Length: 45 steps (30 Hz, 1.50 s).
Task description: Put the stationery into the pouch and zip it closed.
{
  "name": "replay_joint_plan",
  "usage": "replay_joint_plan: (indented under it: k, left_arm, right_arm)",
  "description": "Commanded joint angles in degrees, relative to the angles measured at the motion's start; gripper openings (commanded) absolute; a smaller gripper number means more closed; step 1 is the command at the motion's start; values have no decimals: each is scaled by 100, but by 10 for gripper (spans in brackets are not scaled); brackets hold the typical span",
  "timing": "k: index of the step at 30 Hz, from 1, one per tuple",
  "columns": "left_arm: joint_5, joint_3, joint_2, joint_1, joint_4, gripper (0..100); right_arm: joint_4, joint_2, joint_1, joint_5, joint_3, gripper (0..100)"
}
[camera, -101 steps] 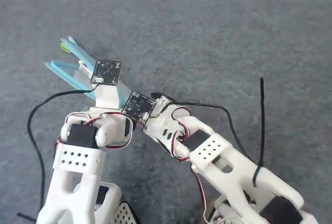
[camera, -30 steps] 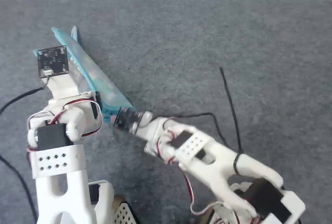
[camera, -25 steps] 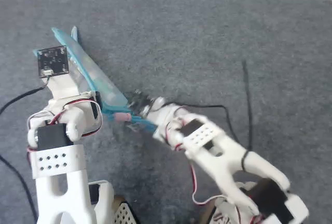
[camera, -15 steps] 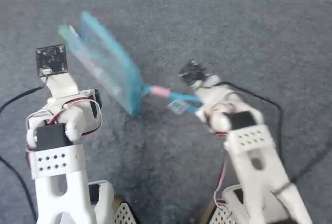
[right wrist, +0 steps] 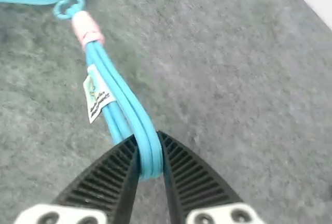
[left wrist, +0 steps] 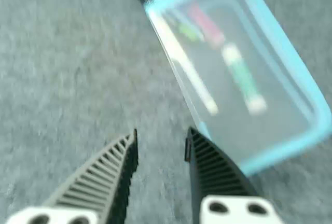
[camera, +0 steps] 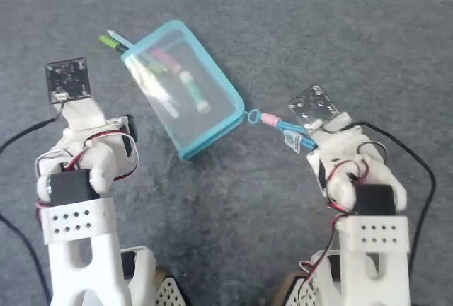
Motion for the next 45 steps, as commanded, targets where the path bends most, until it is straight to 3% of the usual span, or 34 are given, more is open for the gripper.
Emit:
replay_joint_plan:
  k: [1,6,11,25,27,30,33,39,45]
  left_arm:
    - [0,330,-70,-35,-800,145]
    - [519,673,-70,-26,-1495,145]
    - [1301,664,-70,-18,-1873,145]
    - [1310,664,-53,-26,-2031,145]
    - [1310,664,123,-26,-2365,145]
    - [1310,505,756,-70,-2875,145]
    - [1327,-57,1679,-211,-2875,145]
    - [1327,-1446,3481,-536,-2866,145]
    - [1327,-2958,5160,-369,-2831,145]
  right_arm:
    - [233,-444,277,255,-308,7]
    - [382,-1305,189,-44,-791,7]
    - [796,-1560,-435,-554,-1960,7]
    - [1481,-1569,-1596,-747,-3807,7]
    - [1604,-1596,-1780,-747,-3965,7]
    - [1930,-1631,-2229,-747,-4387,7]
    - [2387,-1604,-2571,-738,-4668,7]
    - [2765,-1736,-2633,-712,-4703,7]
    - [2862,-2070,-2695,-738,-4642,7]
